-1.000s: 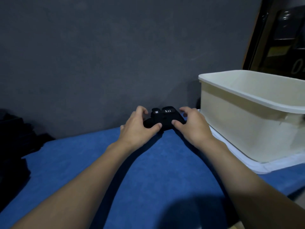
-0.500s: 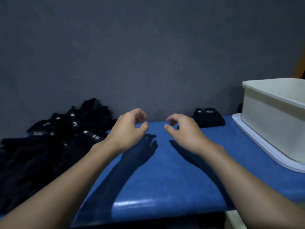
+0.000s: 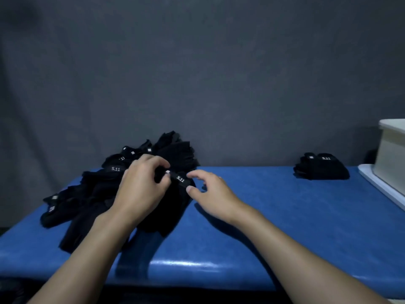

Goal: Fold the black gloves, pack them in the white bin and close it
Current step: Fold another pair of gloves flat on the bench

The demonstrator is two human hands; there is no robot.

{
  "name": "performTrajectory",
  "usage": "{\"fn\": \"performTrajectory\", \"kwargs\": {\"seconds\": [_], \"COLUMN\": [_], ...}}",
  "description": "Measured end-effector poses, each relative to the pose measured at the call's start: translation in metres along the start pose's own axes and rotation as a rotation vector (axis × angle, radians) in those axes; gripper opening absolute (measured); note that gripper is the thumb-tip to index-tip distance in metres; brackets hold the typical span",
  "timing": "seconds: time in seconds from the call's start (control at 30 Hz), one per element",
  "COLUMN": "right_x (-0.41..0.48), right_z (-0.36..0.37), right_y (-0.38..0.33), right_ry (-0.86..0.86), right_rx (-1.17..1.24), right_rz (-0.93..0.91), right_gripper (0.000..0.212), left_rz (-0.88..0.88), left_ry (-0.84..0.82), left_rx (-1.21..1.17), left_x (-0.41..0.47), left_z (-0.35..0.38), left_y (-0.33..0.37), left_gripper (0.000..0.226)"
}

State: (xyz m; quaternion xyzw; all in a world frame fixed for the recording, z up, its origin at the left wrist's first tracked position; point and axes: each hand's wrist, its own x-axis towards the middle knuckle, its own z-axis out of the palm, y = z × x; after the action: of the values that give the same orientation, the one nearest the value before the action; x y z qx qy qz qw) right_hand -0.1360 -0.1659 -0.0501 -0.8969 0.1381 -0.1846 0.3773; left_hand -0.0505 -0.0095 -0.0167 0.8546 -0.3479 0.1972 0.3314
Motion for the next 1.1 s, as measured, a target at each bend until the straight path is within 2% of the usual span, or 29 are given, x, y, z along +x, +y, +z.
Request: {"fn": "performTrajectory", "kwargs": {"seconds": [0.1, 0.2, 0.33, 0.43, 0.63, 0.93, 1.03, 1.1], "right_x": [0.008, 0.014, 0.023, 0.027, 0.023, -0.010, -0.020, -0.023], "right_z": [0.008, 0.013, 0.026, 0.024, -0.011, -0.065, -0.080, -0.088], "right_y": [-0.001, -0.002, -0.002, -0.002, 0.005, 0.028, 0.035, 0.041], "right_ry": [-0.001, 0.015, 0.138, 0.249, 0.361, 0.444, 0.378, 0.337], "right_rx": [-0.079, -0.070, 0.019, 0.163, 0.379, 0.458, 0.566, 0.519], "right_rz": [0.027, 0.031, 0.025, -0.002, -0.040, -0.024, 0.030, 0.080], "right_gripper": [0.034, 0.030, 0.005, 0.018, 0.025, 0.022, 0.033, 0.033], "left_rz": [-0.023, -0.019, -0.028, -0.031, -0.052, -0.010, 0.023, 0.058], "left_ry": [-0.124, -0.155, -0.164, -0.149, -0.159, -0.127, -0.171, -0.210], "left_rx": [0.098, 0.114, 0.089, 0.060, -0.042, -0.403, -0.473, -0.497], "left_x": [-0.001, 0.000, 0.003, 0.006, 0.012, 0.026, 0.029, 0.028], "left_z": [0.000, 0.002, 0.006, 0.010, 0.015, 0.044, 0.052, 0.056], "left_y": [-0.011, -0.016, -0.019, -0.018, 0.002, 0.038, 0.052, 0.062], "left_gripper": [0.027, 0.035, 0.035, 0.037, 0.044, 0.019, 0.017, 0.018]}}
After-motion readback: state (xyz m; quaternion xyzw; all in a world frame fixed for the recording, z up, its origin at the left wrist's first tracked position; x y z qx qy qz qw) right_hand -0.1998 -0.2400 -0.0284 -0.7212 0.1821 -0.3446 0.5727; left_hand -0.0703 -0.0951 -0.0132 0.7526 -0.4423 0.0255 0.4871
